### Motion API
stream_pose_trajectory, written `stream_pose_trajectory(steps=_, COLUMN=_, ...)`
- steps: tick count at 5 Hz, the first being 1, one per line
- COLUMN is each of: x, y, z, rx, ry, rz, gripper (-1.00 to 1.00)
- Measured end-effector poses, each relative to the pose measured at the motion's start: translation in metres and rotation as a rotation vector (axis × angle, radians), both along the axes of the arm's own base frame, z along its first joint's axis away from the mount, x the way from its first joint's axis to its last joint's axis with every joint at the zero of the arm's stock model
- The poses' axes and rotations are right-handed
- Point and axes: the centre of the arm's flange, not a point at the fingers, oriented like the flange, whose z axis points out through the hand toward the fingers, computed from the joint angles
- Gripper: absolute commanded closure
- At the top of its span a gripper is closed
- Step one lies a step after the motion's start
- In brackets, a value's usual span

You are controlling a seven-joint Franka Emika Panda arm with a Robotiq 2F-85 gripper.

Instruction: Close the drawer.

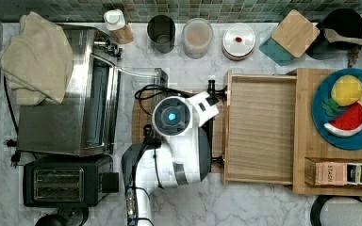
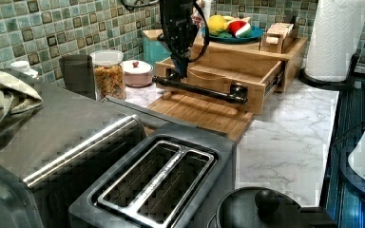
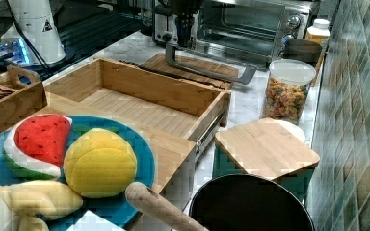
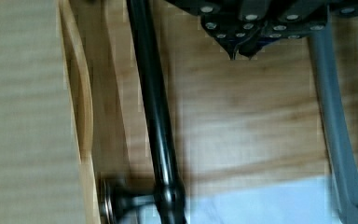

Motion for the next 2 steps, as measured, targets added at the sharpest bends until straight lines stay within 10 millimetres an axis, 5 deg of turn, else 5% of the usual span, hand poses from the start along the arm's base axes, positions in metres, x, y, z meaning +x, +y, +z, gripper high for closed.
stream_pose_trajectory(steps=2, x=0.000, y=0.028, z=-0.042, rx=-0.040, ry=0.020, rz=-0.068, gripper=1.00)
